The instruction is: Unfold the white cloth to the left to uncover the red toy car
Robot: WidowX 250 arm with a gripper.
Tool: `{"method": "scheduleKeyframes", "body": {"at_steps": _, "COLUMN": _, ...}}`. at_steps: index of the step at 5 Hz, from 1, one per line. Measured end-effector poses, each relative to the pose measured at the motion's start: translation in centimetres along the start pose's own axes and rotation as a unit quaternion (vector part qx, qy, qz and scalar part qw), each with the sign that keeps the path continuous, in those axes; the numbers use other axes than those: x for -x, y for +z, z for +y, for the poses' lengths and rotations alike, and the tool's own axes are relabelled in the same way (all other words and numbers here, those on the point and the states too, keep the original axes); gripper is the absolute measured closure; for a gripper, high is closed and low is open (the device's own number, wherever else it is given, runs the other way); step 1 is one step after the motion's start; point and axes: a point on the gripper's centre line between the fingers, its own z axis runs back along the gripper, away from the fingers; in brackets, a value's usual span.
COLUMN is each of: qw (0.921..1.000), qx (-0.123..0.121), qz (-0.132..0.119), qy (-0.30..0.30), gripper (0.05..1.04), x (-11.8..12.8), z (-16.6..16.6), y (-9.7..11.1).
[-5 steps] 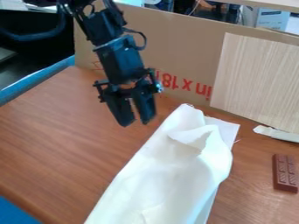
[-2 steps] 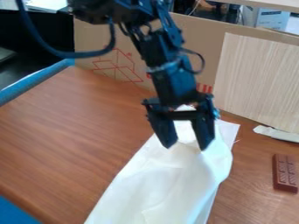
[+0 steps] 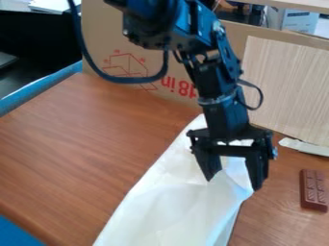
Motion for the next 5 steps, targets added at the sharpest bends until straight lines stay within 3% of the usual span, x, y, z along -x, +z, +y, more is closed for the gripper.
{"method": "scheduleKeyframes", "body": {"at_steps": 1, "qw": 0.9999, "qx": -0.008, "qz": 0.010, "qy": 0.011, "gripper": 0.130, "x": -0.1, "z": -0.1, "y": -1.2}}
{"method": "scheduleKeyframes", "body": {"at_steps": 2, "qw": 0.9998, "qx": 0.003, "qz": 0.013, "qy": 0.015, "gripper": 0.407, "x": -0.1, "z": -0.2, "y": -1.0}}
{"method": "scheduleKeyframes", "body": {"at_steps": 3, "qw": 0.9996, "qx": 0.015, "qz": 0.010, "qy": 0.023, "gripper": 0.705, "x": -0.2, "z": 1.3, "y": 0.3}}
{"method": "scheduleKeyframes", "body": {"at_steps": 4, "qw": 0.9993, "qx": 0.032, "qz": -0.010, "qy": 0.015, "gripper": 0.922, "x": -0.1, "z": 2.6, "y": 3.1}}
{"method": "scheduleKeyframes", "body": {"at_steps": 5, "qw": 0.9989, "qx": 0.040, "qz": -0.013, "qy": 0.023, "gripper": 1.022, "x": 0.1, "z": 5.6, "y": 4.9}}
